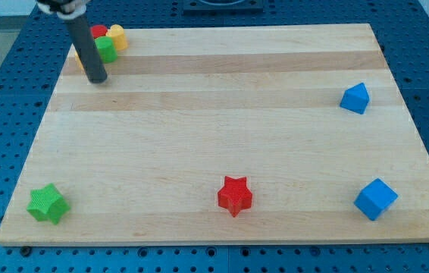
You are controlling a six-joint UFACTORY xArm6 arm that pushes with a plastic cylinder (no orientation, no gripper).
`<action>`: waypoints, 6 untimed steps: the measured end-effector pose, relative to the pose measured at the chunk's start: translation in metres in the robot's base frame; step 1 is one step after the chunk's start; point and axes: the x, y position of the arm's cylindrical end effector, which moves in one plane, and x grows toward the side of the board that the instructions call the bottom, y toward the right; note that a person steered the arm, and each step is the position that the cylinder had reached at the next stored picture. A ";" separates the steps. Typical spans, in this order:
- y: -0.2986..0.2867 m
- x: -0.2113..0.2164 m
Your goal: Move the green star below right to the green circle
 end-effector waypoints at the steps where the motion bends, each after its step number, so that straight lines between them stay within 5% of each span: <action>1: 0.032 0.103; 2: 0.083 0.161; 4: 0.013 0.242; 6: -0.047 0.247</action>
